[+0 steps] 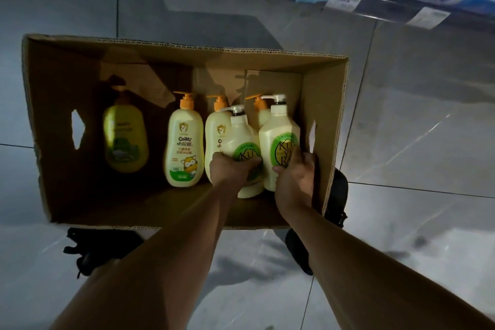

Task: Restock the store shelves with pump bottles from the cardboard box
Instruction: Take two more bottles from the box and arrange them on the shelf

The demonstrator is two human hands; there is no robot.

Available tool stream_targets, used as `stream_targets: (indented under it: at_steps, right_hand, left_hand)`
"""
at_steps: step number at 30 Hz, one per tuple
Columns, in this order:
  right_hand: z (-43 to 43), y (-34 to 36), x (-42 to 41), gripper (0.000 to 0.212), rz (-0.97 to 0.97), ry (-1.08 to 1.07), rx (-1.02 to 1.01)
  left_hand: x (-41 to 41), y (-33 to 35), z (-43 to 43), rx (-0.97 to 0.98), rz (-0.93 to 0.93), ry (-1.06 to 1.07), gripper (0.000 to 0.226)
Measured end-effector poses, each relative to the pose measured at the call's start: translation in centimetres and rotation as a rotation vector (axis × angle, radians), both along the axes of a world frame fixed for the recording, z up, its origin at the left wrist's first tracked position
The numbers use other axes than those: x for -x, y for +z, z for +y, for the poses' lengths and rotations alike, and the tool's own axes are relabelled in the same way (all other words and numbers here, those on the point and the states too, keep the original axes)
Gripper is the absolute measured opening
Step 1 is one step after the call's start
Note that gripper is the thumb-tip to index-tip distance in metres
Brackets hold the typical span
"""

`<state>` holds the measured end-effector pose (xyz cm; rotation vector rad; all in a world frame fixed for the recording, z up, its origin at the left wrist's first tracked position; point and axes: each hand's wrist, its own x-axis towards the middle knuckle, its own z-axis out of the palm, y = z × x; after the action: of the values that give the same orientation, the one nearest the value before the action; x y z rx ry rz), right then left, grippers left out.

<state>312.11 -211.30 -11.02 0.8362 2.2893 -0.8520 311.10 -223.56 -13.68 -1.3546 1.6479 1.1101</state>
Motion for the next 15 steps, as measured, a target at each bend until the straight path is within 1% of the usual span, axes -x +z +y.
stream_targets:
  at_steps: [3,5,7,9,10,12,13,15]
  right_hand:
    - [-0.3,-0.1,0.1,0.05,-0.012,0.034,-0.03]
    - [-0.2,-0.4,0.0,0.055,-0.004,0.058,-0.022]
    - [0.4,-0.4,-0.5,0.061,-0.004,0.117,-0.004]
    - [0.9,-0.2,-0.7,0.066,0.003,0.217,-0.03]
    - [0.9,-0.2,-0.7,0.069,0.016,0.215,-0.029]
    - [0.5,-0.2,-0.5,0.075,0.028,0.113,-0.003]
    - [0.0,-0.2,-0.4,0.08,0.022,0.064,0.005]
    - [-1.0,-0.6,-0.3,0.092,-0.015,0.037,0.002]
  left_hand:
    - [-0.4,-0.3,0.4,0.075,-0.008,-0.164,0.092]
    - [-0.5,-0.2,0.3,0.1,0.0,-0.236,0.098]
    - [-0.6,-0.3,0.0,0.109,0.016,-0.249,0.098]
    - [-0.9,-0.2,-0.2,0.112,0.038,-0.229,0.093]
    - [-1.1,-0.1,-0.3,0.111,0.055,-0.215,0.09]
    - [-1.4,0.2,-0.7,0.102,0.064,-0.208,0.085]
    - [-1.4,0.3,-1.1,0.096,0.064,-0.209,0.085]
    - [-1.4,0.3,-2.4,0.088,0.06,-0.208,0.086]
